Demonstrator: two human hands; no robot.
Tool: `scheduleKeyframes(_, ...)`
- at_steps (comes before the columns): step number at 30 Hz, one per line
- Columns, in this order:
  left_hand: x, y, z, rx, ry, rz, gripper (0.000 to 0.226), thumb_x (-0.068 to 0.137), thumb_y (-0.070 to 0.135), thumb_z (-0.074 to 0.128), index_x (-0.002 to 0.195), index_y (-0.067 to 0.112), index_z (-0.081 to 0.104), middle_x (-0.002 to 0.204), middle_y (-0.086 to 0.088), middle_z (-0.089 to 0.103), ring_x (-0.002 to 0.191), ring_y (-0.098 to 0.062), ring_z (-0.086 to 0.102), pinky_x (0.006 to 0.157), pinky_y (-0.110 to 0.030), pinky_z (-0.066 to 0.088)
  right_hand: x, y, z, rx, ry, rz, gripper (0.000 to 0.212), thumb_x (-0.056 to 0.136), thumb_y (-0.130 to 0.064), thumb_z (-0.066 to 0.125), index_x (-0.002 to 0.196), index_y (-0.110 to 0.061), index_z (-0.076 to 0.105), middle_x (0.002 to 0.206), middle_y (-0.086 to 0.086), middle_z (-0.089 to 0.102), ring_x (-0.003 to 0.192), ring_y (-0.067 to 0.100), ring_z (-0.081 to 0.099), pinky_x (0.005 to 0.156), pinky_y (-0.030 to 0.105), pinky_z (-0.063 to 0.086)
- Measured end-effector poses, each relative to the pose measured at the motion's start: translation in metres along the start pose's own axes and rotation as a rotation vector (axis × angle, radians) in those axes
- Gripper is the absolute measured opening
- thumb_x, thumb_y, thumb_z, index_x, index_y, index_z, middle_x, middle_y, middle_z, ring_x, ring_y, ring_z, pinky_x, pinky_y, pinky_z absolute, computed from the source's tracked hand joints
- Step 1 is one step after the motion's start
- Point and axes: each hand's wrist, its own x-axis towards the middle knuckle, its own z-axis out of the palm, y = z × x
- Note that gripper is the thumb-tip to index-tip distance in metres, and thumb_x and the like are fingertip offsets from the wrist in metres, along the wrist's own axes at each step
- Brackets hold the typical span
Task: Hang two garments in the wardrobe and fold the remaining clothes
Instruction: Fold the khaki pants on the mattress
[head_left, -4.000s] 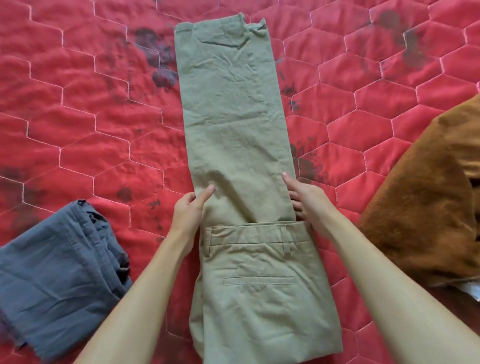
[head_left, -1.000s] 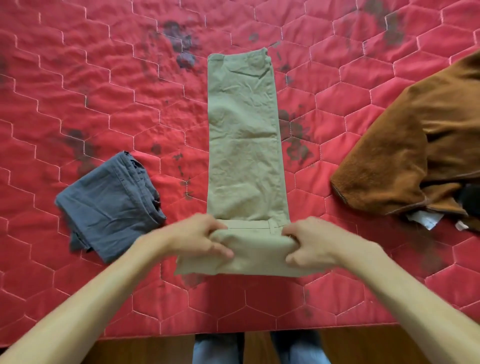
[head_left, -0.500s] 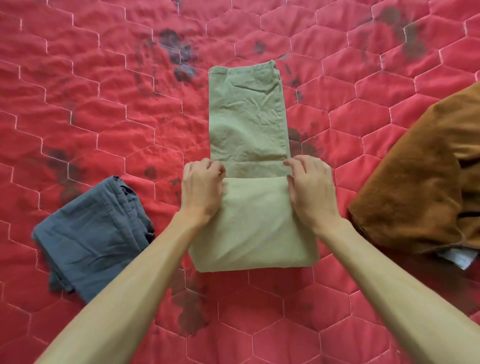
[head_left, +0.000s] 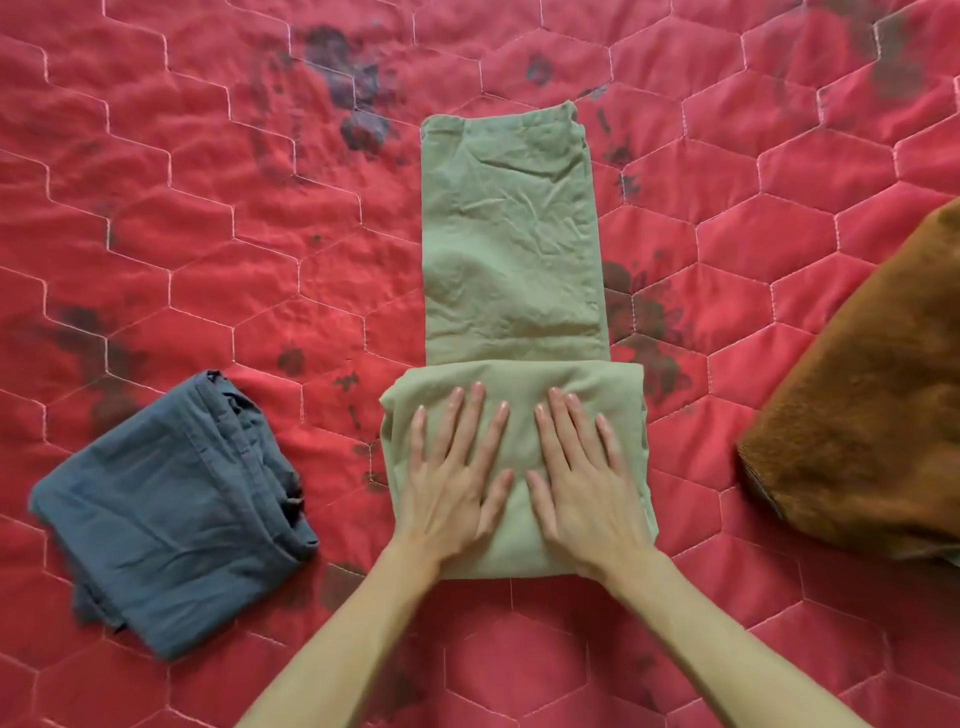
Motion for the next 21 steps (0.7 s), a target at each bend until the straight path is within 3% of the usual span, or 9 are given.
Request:
scheduleKeyframes(8,0.009,-0.001,0.005,0.080,-0.050,-0.065,0.069,0.097,0.052,0.040,0.158,0.026,0.020,0.167,-0.008,0.011,0.154,-0.024,0.008,0.118,-0.062,0.013,0.012,0.007,0.007,-0.023,0.010,-0.005,0.072,0.098,-0.045,0.038,0.158,-0.011,0.017,0.167,0.006,0.008,0.155,0.019,0.005,0.124,0.045,0.014)
scheduleKeyframes(12,0.002,0.001,-0.010,0.094,-0.079,-0.027,0.070,0.098,0.054,0.036,0.158,0.022,0.024,0.166,-0.012,0.012,0.154,-0.028,0.010,0.117,-0.064,0.014,-0.001,0.006,-0.006,-0.035,-0.044,-0.036,0.078,0.099,-0.058,0.030,0.158,-0.009,0.017,0.167,0.010,0.007,0.155,0.022,0.002,0.124,0.045,0.010)
scheduleKeyframes(15,-0.026,0.001,-0.017,0.043,-0.116,0.071,0.080,0.094,0.064,0.038,0.157,0.016,0.025,0.165,-0.016,0.012,0.154,-0.032,0.010,0.116,-0.065,0.016,-0.029,0.009,-0.013,-0.025,-0.088,-0.135,0.086,0.096,-0.068,0.031,0.158,-0.010,0.017,0.167,0.013,0.004,0.155,0.025,-0.002,0.124,0.047,0.009)
scheduleKeyframes(17,-0.049,0.004,-0.019,0.017,-0.161,0.104,0.095,0.088,0.075,0.041,0.158,0.013,0.022,0.165,-0.019,0.007,0.154,-0.034,0.005,0.116,-0.067,0.013,-0.048,0.013,-0.016,-0.043,-0.144,-0.202,0.098,0.088,-0.073,0.042,0.158,-0.010,0.016,0.167,0.014,0.002,0.155,0.027,-0.002,0.124,0.049,0.011)
scheduleKeyframes(19,-0.066,0.008,-0.021,0.044,-0.243,0.110,0.110,0.078,0.080,0.050,0.158,0.010,0.019,0.165,-0.023,0.002,0.153,-0.038,0.000,0.115,-0.070,0.013,-0.061,0.018,-0.017,-0.116,-0.209,-0.223,0.109,0.075,-0.059,0.067,0.158,-0.009,0.018,0.166,0.019,0.006,0.154,0.032,0.005,0.122,0.051,0.017)
scheduleKeyframes(21,-0.073,0.009,-0.020,0.131,-0.322,0.089,0.119,0.070,0.071,0.067,0.158,0.009,0.018,0.163,-0.028,0.001,0.152,-0.043,0.001,0.110,-0.071,0.024,-0.068,0.018,-0.020,-0.178,-0.179,-0.193,0.101,0.066,-0.021,0.074,0.155,-0.007,0.029,0.162,0.023,0.021,0.150,0.037,0.023,0.120,0.049,0.025)
